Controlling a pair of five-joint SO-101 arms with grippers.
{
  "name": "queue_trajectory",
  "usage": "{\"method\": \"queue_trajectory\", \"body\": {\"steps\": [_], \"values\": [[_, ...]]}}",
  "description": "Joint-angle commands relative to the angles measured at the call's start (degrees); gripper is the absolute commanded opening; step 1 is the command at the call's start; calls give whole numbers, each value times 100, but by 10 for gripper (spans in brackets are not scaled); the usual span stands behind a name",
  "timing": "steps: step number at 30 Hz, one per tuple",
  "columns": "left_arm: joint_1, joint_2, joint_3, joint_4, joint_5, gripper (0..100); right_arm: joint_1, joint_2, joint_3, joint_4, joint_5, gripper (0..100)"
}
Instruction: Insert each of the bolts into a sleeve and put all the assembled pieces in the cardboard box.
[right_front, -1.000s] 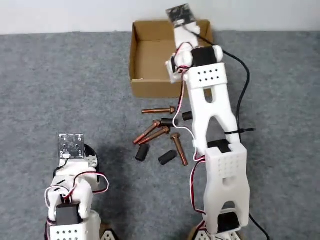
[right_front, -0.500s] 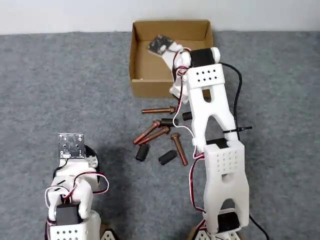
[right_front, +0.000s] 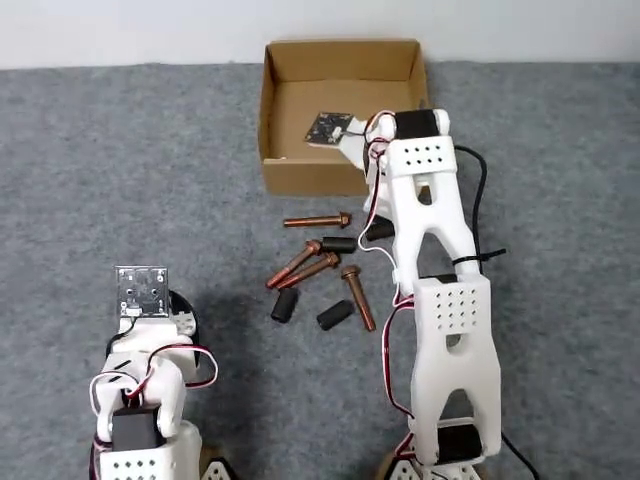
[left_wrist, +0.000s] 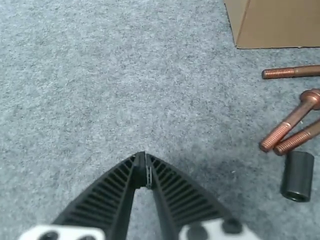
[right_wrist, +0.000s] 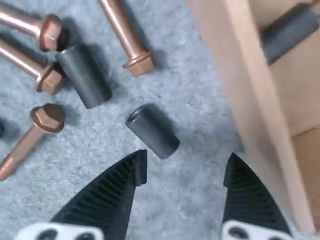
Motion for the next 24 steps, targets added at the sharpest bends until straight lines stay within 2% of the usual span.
{"method": "queue_trajectory", "body": {"steps": [1,15,17,21,24], "values": [[-53,0,-13,26,-62,5,31,57,-264,259,220,246],[-53,0,-13,26,-62,5,-101,1068,-308,-145,378,235],[-53,0,-13,26,-62,5,-154,1103,-308,-251,378,181],[-53,0,-13,26,-62,5,-224,1095,-316,-233,360,2],[-53,0,-13,26,-62,5,-215,1077,-325,-163,343,13]]}}
